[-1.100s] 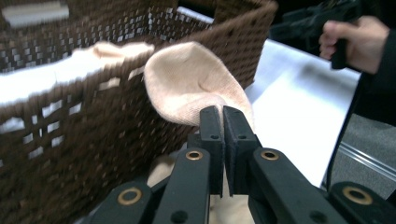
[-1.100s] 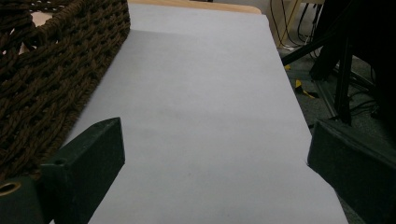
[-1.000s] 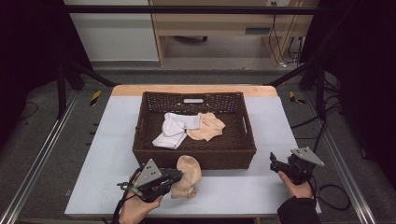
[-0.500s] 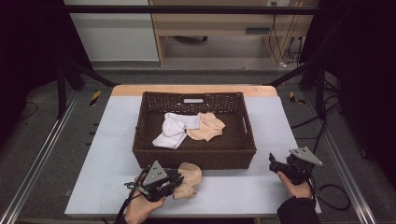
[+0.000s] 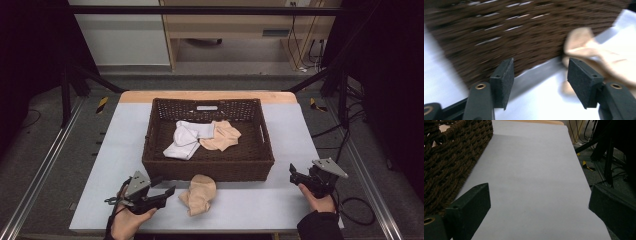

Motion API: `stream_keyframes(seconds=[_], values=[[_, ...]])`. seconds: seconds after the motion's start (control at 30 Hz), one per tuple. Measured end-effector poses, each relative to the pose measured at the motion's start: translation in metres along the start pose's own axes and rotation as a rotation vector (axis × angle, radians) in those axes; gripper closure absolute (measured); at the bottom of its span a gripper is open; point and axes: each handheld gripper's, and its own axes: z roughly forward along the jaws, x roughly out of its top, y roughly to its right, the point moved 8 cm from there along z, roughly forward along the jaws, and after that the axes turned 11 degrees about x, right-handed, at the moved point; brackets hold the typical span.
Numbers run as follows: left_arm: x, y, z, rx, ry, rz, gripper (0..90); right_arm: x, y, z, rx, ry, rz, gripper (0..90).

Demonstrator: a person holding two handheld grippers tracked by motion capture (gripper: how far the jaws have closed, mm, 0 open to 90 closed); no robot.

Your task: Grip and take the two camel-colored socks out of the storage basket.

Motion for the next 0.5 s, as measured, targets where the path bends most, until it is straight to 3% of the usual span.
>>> stream_keyframes(seconds=[0.03, 0.07, 0.1, 0.27, 0.5], values=[[-0.004, -0.013, -0.003, 0.033, -0.004, -0.008, 36.0, 0.0, 0.0, 0.0, 0.0, 0.0, 0.002, 4.1], [-0.004, -0.013, -0.003, 0.033, -0.004, -0.008, 35.3, 0.0, 0.0, 0.0, 0.0, 0.0, 0.002, 4.1], [-0.01, -0.028, -0.007, 0.069, -0.014, -0.022, 34.2, 0.0, 0.001, -0.001, 0.001, -0.001, 0.011, 4.0], [-0.012, -0.046, -0.011, 0.1, -0.01, -0.047, 31.1, -0.001, 0.003, -0.001, 0.004, -0.005, 0.01, 4.0], [-0.014, -0.074, -0.012, 0.167, 0.005, -0.048, 28.8, -0.002, 0.003, 0.0, 0.011, -0.017, 0.015, 3.9]])
